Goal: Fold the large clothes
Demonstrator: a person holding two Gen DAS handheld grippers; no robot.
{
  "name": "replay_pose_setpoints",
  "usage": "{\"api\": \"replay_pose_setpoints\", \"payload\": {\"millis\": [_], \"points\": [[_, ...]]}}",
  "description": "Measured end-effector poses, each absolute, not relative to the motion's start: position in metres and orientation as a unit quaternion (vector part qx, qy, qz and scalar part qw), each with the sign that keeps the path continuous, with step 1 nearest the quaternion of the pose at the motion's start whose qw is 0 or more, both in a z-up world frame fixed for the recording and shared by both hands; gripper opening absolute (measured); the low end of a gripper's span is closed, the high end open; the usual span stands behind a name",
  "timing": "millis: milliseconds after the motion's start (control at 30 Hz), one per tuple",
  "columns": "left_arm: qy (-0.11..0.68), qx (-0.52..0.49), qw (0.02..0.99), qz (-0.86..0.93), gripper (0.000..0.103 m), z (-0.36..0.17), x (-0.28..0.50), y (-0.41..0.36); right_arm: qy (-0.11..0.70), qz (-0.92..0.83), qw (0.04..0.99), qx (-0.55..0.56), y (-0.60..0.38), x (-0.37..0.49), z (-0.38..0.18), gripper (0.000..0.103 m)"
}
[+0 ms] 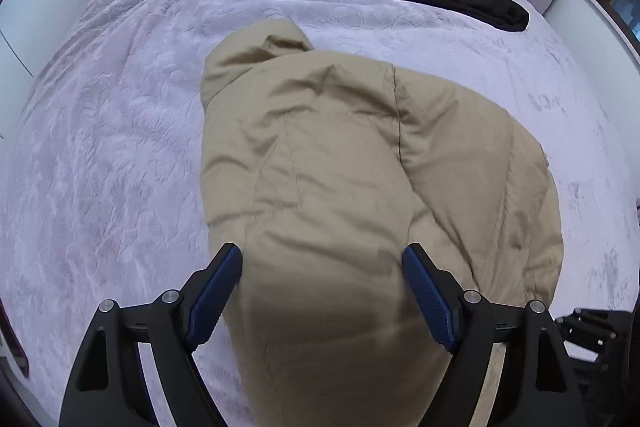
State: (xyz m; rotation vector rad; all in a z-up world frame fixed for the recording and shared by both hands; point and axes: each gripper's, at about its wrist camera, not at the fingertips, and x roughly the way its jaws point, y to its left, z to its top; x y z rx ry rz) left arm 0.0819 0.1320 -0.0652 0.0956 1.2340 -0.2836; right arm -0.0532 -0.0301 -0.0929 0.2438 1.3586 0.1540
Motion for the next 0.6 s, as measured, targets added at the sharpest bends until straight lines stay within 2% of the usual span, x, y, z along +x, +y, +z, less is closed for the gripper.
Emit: {"api": "replay_pose_setpoints", "payload": {"millis": [33, 67, 100, 133, 333, 600], "points": [[0.579, 0.047, 0.804, -0.130, 0.089, -0.065, 0.074, 0.135, 0.628, 0.068, 0.766, 0.116, -0.035, -0.053, -0.095, 0.011], [0.582, 0.047, 0.801, -0.131, 0.101, -0.065, 0.066, 0.138, 0.631, 0.065, 0.764, 0.119, -0.036, -0.055, -0.098, 0.011], [0.583, 0.046, 0.801, -0.131, 0.103, -0.065, 0.060, 0.140, 0.635, 0.060, 0.760, 0.121, -0.040, -0.061, -0.102, 0.013], [0.585, 0.045, 0.799, -0.131, 0.103, -0.066, 0.053, 0.142, 0.643, 0.053, 0.755, 0.123, -0.041, -0.063, -0.105, 0.017], [0.615, 0.025, 0.780, -0.114, 0.103, -0.078, 0.032, 0.152, 0.653, 0.032, 0.739, 0.160, -0.047, -0.058, -0.116, 0.017], [0.614, 0.026, 0.781, -0.112, 0.103, -0.064, 0.020, 0.156, 0.643, 0.014, 0.748, 0.164, -0.055, -0.079, -0.085, 0.017]]}}
